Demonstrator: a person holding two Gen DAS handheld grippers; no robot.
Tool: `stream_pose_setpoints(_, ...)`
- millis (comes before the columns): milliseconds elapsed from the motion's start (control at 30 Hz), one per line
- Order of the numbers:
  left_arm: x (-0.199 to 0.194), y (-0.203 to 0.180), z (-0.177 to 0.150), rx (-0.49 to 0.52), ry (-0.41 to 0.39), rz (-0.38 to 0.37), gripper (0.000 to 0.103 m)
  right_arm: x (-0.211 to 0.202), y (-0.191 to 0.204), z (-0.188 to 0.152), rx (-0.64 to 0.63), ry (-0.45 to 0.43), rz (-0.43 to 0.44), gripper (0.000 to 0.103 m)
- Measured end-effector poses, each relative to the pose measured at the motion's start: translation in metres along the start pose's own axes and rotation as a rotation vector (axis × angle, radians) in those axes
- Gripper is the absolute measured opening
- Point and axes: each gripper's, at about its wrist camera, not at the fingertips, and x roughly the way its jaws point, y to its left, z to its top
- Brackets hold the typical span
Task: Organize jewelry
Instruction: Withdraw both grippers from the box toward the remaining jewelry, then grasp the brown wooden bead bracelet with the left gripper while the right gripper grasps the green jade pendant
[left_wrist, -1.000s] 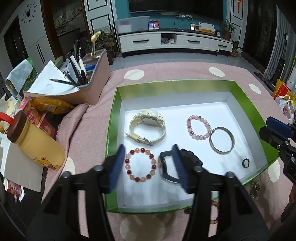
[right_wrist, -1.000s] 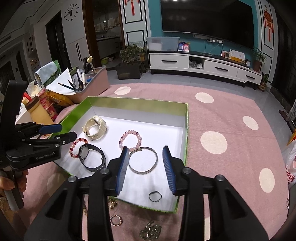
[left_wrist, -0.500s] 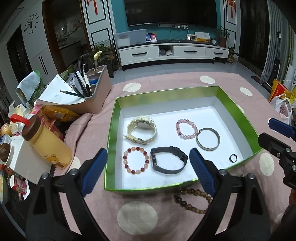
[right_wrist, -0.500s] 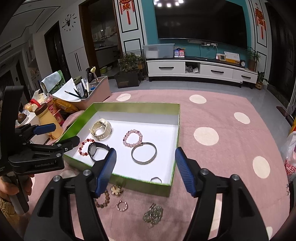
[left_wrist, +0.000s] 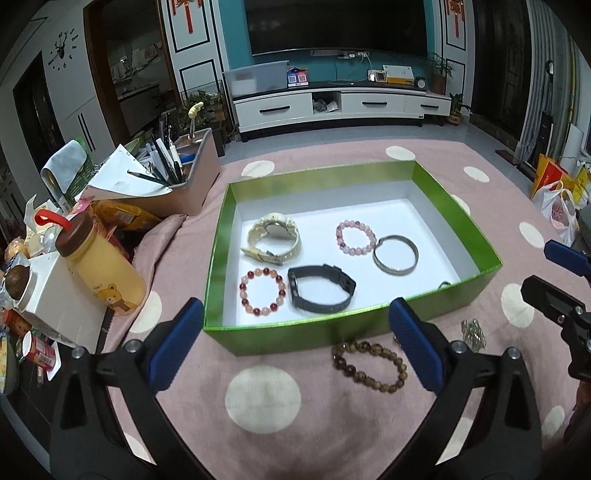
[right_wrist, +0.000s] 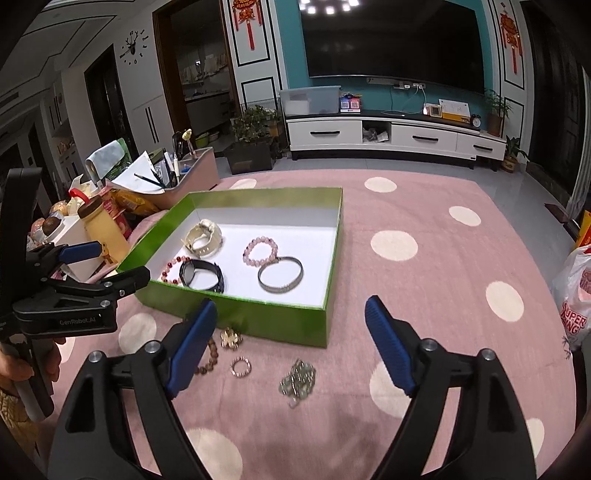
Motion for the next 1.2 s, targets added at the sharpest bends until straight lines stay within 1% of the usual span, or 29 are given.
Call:
stream_pose_setpoints(100,-0.004,-0.002,-0.005,-0.004,0.005,-0.003,0.101,-0.005,-0.002,-0.006,0.005,0.005,0.002,0.084)
stream_pose_setpoints(400,-0.008,-0.005,-0.022,-0.010,0.028,-0.018,0.101,-0.015,-0.008,-0.024,0.026,0.015,0.020,0.085)
stream_pose_setpoints(500,-0.004,0.002,-0.034,-0.055,0.059,-0.030,0.101,-0.013,-0.012,-0.034,0.037,0.031,0.031,0.085)
stream_pose_setpoints(567,-0.001,0.011,-0.045,-0.104,0.079,-0.039,0.101,-0.011,-0.014,-0.041,0.043,0.039,0.036,0.085)
stream_pose_setpoints(700,0.008,0.028,-0.073,-0.205,0.120,-0.060,0.101,0.001,-0.017,-0.061,0.048,0.087,0.043,0.085)
stream_pose_setpoints(767,0.015,0.033,-0.086,-0.236,0.146,-0.070,0.101,0.008,-0.016,-0.066,0.034,0.108,0.033,0.085)
stream_pose_setpoints(867,0.025,0.035,-0.099,-0.252,0.182,-0.079,0.101,0.017,-0.012,-0.071,0.016,0.125,0.030,0.085)
stream_pose_setpoints(900,0.028,0.035,-0.100,-0.253,0.190,-0.078,0.101,0.020,-0.011,-0.071,0.017,0.126,0.032,0.083)
stream_pose_setpoints(1033,0.035,0.031,-0.096,-0.246,0.191,-0.088,0.101,0.031,-0.009,-0.071,0.010,0.148,0.040,0.069)
stream_pose_setpoints(1200,0.046,0.022,-0.085,-0.237,0.198,-0.108,0.100,0.044,-0.003,-0.070,-0.010,0.181,0.028,0.055)
